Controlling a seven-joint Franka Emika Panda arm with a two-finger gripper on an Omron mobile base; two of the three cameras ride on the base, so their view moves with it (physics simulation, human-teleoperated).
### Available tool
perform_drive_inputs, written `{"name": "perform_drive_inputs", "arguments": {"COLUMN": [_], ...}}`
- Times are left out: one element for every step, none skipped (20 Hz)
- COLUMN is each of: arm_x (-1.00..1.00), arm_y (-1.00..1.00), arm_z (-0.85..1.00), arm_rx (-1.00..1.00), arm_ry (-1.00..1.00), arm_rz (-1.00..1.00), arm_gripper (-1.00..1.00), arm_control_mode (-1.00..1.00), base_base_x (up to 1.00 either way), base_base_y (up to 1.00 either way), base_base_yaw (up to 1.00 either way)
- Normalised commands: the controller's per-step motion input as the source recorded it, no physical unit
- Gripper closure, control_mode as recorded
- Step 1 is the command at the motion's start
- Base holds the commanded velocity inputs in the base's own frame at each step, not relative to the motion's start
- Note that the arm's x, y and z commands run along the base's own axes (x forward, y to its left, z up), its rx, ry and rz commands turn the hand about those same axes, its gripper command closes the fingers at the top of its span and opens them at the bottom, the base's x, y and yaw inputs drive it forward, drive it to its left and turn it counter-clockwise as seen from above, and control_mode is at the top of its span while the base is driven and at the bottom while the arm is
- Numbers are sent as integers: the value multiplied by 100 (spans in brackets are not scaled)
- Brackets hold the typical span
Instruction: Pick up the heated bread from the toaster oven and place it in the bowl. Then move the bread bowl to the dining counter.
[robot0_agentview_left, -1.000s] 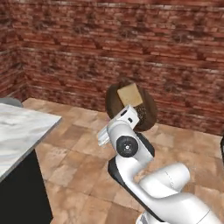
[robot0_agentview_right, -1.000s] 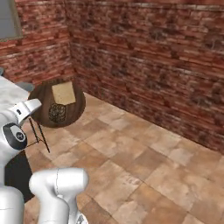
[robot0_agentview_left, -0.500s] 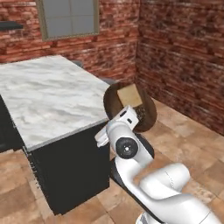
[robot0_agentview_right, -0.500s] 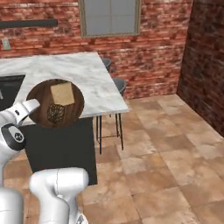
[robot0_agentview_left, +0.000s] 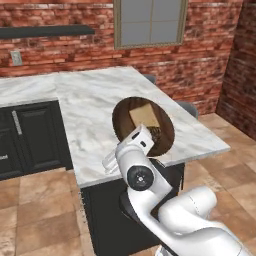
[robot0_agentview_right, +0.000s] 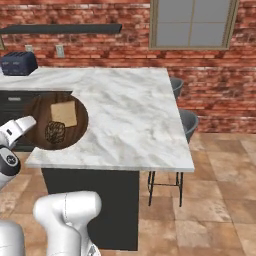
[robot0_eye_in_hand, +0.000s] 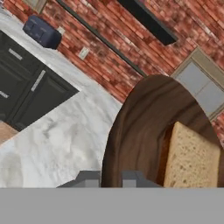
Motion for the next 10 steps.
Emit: {"name": "perform_drive_inputs", "arguments": {"arm_x": [0,0,0,0,96,98,94,89,87,70], "arm_y": [0,0,0,0,-18,-28,-10,-4,0,0], "arm_z": [0,0,0,0,-7,-2,-5,-9,-12,-14], "arm_rx": [0,0,0,0,0,0,0,0,0,0], "arm_ry": [0,0,0,0,18,17,15,17,27,26], "arm_rz": [0,0,0,0,0,0,0,0,1,3], "arm_gripper": [100,100,100,100,100,100,100,100,100,100], "arm_control_mode": [100,100,100,100,-100,-100,-100,-100,-100,-100], "base_base_x": [100,100,100,93,0,0,0,0,0,0], "base_base_y": [0,0,-1,-17,0,0,0,0,0,0], "base_base_yaw": [0,0,0,0,0,0,0,0,0,0]}}
